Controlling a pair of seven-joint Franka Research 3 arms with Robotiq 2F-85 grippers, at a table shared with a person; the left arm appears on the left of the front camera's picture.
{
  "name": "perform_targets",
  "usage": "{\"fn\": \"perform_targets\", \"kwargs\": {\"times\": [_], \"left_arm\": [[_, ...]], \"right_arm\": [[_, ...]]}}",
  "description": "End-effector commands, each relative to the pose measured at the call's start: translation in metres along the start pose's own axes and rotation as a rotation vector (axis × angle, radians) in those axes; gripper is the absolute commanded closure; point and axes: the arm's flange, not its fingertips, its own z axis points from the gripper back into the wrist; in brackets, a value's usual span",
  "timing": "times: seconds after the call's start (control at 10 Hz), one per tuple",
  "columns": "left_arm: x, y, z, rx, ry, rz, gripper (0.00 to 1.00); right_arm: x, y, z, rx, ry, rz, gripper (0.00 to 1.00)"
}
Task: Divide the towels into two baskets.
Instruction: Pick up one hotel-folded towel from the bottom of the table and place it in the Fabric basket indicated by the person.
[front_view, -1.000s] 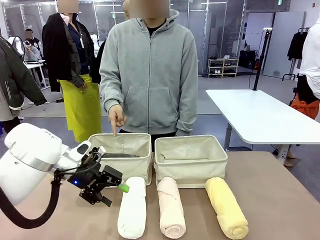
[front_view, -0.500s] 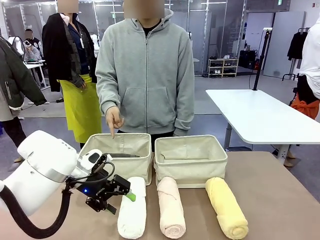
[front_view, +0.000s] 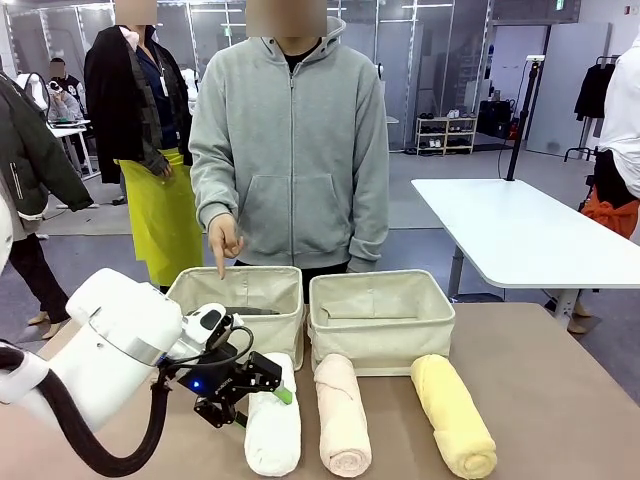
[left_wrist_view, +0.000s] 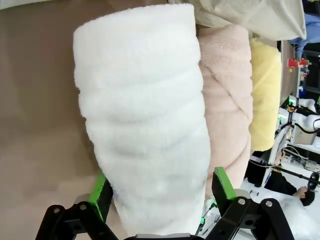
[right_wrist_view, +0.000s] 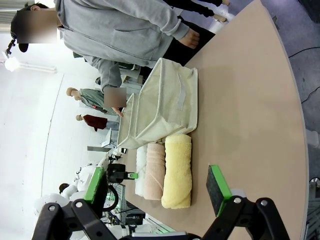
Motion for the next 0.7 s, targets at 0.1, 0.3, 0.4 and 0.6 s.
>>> {"fn": "perform_targets", "kwargs": {"times": [0.1,0.3,0.4,0.6], "left_arm": [[0.004,0.005,-0.017,-0.004,-0.026,-0.032,0.2],[0.003,0.004,-0.019,-0.007,-0.023,-0.037,0.4],[0.001,0.003,-0.018,-0.008,-0.025,-0.041,0.48],[-0.002,-0.002,-0.008,-0.011,-0.045,-0.033,0.65]], "right_arm": [[0.0,0.002,0.001,0.011,-0.013,0.003,0.0],[0.0,0.002,0.001,0.011,-0.013,0.003,0.0],[0.0,0.002,0.001,0.011,-0.013,0.003,0.0],[0.0,0.002,0.001,0.011,-0.013,0.003,0.0]]}}
